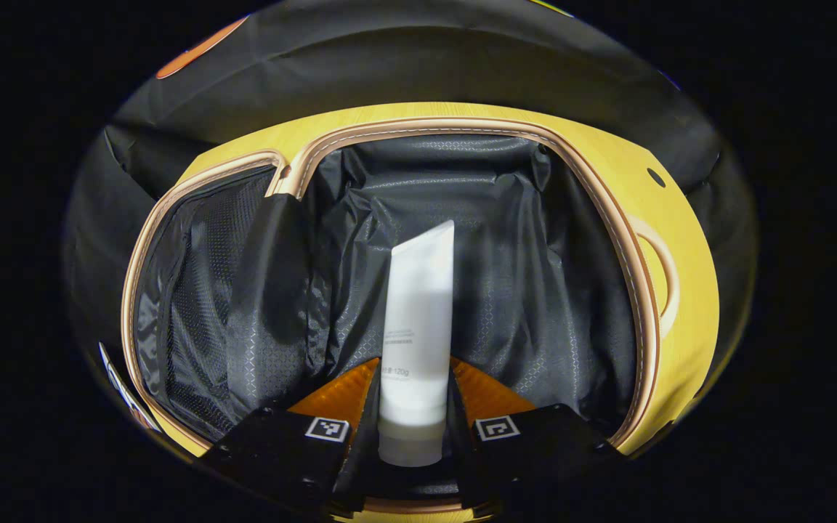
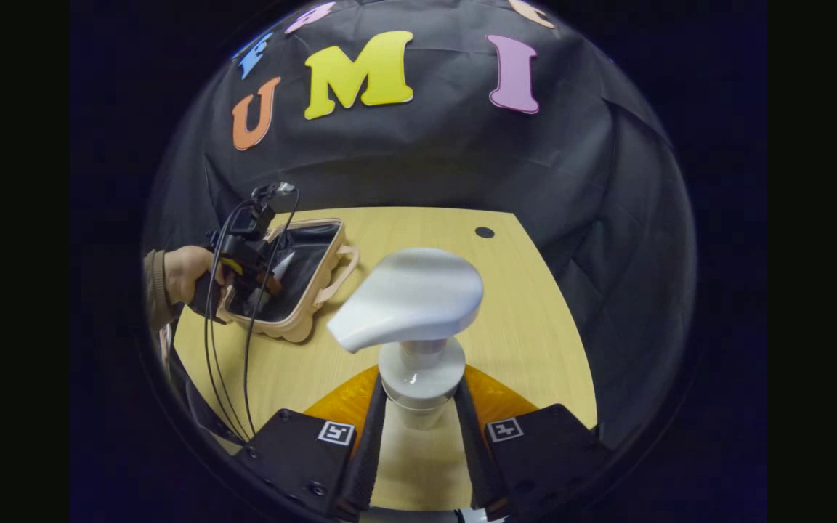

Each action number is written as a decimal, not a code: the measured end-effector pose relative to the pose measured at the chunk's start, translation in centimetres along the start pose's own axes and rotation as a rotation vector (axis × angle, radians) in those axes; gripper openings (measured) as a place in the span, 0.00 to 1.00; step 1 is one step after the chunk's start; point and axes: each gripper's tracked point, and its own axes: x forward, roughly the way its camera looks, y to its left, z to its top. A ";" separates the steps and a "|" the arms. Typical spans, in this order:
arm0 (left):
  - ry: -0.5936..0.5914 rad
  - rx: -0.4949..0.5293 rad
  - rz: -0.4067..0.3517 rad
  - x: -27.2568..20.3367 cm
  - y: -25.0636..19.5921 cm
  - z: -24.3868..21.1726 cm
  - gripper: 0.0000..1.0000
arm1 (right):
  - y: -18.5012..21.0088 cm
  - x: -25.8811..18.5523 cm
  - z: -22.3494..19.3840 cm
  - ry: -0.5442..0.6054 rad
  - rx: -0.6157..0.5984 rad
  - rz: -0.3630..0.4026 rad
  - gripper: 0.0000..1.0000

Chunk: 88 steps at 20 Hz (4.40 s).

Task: First open the suitcase, pack the skin care products into it, and then close the suitcase.

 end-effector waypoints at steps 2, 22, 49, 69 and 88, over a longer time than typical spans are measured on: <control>-0.002 -0.013 -0.005 -0.1 0.0 -0.1 0.49 | 0.8 0.2 0.7 0.003 -0.005 0.016 0.47; -0.606 0.058 -0.027 -20.0 6.9 2.0 0.79 | 25.5 12.6 7.5 0.163 -0.121 0.288 0.47; -0.799 -0.200 0.017 -25.2 21.6 -2.4 0.89 | 25.3 22.3 3.1 0.457 0.038 0.022 0.53; -0.556 -1.149 -0.454 -3.9 36.9 -3.3 0.93 | 22.6 -2.1 11.5 0.088 0.035 0.172 0.81; -0.522 -0.798 -0.061 -5.1 36.7 0.1 0.08 | 5.8 -15.7 15.7 -0.269 0.172 -0.153 0.81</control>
